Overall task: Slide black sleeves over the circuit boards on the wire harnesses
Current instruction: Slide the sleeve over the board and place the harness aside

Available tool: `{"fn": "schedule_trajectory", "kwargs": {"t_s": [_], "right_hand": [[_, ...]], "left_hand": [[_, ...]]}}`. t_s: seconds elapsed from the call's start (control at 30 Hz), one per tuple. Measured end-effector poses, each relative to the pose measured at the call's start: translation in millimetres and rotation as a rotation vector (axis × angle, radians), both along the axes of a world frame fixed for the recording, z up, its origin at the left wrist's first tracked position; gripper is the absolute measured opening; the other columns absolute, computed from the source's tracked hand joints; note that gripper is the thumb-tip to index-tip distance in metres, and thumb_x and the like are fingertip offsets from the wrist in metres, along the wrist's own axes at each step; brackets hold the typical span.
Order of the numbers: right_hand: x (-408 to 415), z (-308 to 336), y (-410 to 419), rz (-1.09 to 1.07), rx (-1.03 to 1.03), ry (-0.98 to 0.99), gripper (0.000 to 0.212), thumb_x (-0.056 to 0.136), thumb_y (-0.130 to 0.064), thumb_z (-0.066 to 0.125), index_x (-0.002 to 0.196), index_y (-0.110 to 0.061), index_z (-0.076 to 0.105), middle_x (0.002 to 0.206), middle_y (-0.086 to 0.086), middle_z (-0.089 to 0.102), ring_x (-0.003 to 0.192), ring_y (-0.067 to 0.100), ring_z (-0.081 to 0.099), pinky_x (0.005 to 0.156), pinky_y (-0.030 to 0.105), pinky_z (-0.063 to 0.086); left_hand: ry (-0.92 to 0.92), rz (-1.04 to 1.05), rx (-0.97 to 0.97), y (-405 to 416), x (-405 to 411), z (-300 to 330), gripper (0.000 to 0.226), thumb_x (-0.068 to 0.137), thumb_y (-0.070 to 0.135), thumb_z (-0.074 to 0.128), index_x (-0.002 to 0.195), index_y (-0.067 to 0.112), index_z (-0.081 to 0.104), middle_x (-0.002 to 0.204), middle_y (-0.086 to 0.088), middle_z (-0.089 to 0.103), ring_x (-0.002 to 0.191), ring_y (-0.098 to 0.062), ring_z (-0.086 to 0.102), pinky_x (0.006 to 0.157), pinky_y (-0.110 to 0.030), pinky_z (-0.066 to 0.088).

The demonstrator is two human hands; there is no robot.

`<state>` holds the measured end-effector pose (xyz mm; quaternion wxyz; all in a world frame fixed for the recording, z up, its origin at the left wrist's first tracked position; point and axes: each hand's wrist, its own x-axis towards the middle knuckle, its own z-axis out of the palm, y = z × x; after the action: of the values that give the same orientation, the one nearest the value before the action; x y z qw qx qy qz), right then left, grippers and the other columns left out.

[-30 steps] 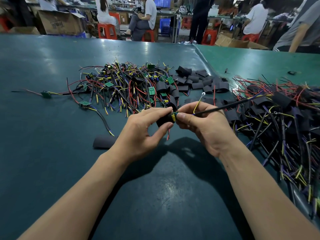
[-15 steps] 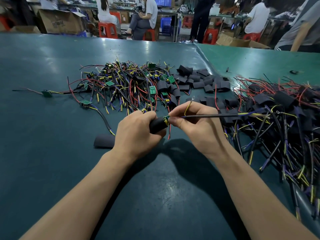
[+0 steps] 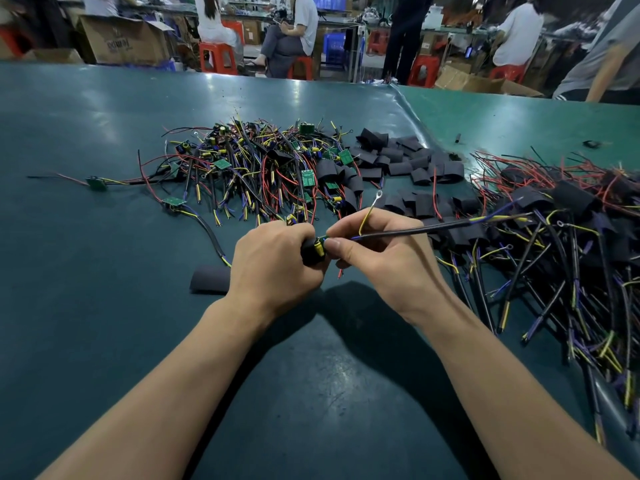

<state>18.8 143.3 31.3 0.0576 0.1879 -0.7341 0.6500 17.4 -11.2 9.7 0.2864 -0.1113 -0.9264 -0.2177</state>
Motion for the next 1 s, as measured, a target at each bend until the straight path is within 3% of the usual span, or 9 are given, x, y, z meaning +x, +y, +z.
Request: {"fn": "schedule_trajectory", "kwargs": {"t_s": [0.07, 0.23, 0.33, 0.47, 0.6, 0.67, 0.87, 1.0], "right_hand": [[0, -1, -1, -0.01, -0.01, -0.032, 0.015, 0.08, 0.002, 0.076, 0.079, -0.012, 0.071, 0.07, 0.004, 0.072, 0.065, 0.018, 0.067, 0.06, 0.025, 0.055], [0, -1, 0, 0.026, -0.11, -0.191, 0.017, 0.078, 0.003, 0.076, 0.075, -0.012, 0.072, 0.068, 0.005, 0.071, 0.067, 0.018, 0.067, 0.059, 0.021, 0.052], [2, 0, -2, -0.011, -0.014, -0.046, 0.017, 0.078, 0.0, 0.078, 0.076, -0.017, 0.074, 0.068, -0.001, 0.072, 0.062, 0.007, 0.064, 0.062, 0.018, 0.05], [6, -4, -7, -0.065, 0.076, 0.072, 0.018, 0.08, -0.002, 0.077, 0.078, -0.019, 0.073, 0.07, -0.006, 0.072, 0.063, 0.004, 0.063, 0.064, 0.019, 0.049], [10, -8, -10, -0.066, 0.136, 0.192, 0.009, 0.079, -0.001, 0.077, 0.083, -0.008, 0.073, 0.08, 0.003, 0.072, 0.073, 0.014, 0.067, 0.069, 0.022, 0.052], [10, -7, -8, -0.015, 0.076, 0.166, 0.01, 0.078, 0.001, 0.078, 0.084, -0.005, 0.073, 0.079, 0.007, 0.072, 0.072, 0.019, 0.069, 0.069, 0.024, 0.054], [10, -8, -8, -0.028, 0.146, 0.166, 0.008, 0.079, -0.001, 0.078, 0.083, -0.005, 0.072, 0.08, 0.004, 0.072, 0.075, 0.015, 0.068, 0.072, 0.027, 0.055], [9, -8, -9, -0.06, 0.089, 0.159, 0.008, 0.079, -0.001, 0.077, 0.085, -0.006, 0.074, 0.078, 0.001, 0.073, 0.073, 0.01, 0.069, 0.07, 0.021, 0.054]], "left_hand": [[-0.013, 0.006, -0.007, 0, 0, 1, 0.032, 0.072, 0.037, 0.057, 0.058, 0.024, 0.032, 0.055, 0.001, 0.034, 0.056, -0.026, 0.032, 0.055, -0.029, 0.022], [-0.022, 0.015, -0.037, 1, -1, 0, 0.027, 0.069, 0.033, 0.058, 0.056, 0.02, 0.039, 0.054, -0.002, 0.036, 0.054, -0.028, 0.034, 0.054, -0.03, 0.025], [-0.016, 0.032, -0.065, 1, -1, 0, 0.025, 0.071, 0.033, 0.059, 0.058, 0.011, 0.058, 0.053, -0.01, 0.048, 0.052, -0.033, 0.046, 0.052, -0.029, 0.028], [-0.023, 0.062, -0.071, 2, 0, 1, 0.027, 0.071, 0.034, 0.055, 0.063, 0.01, 0.064, 0.057, -0.013, 0.054, 0.056, -0.036, 0.052, 0.054, -0.029, 0.03], [-0.124, 0.042, -0.057, -3, -1, 1, 0.022, 0.072, 0.032, 0.057, 0.071, 0.012, 0.064, 0.065, -0.006, 0.045, 0.07, -0.038, 0.053, 0.06, -0.032, 0.027], [-0.124, 0.014, -0.047, -5, -2, 1, 0.017, 0.073, 0.028, 0.061, 0.069, 0.012, 0.061, 0.065, -0.002, 0.04, 0.067, -0.033, 0.047, 0.06, -0.032, 0.027], [0.03, -0.154, -0.028, 0, 5, 9, 0.022, 0.07, 0.03, 0.041, 0.054, 0.015, 0.043, 0.052, 0.001, 0.033, 0.055, -0.022, 0.034, 0.05, -0.027, 0.025], [0.074, -0.113, -0.03, 2, 4, 10, 0.017, 0.07, 0.021, 0.052, 0.057, 0.012, 0.048, 0.05, -0.004, 0.042, 0.055, -0.025, 0.04, 0.048, -0.027, 0.028]]}}
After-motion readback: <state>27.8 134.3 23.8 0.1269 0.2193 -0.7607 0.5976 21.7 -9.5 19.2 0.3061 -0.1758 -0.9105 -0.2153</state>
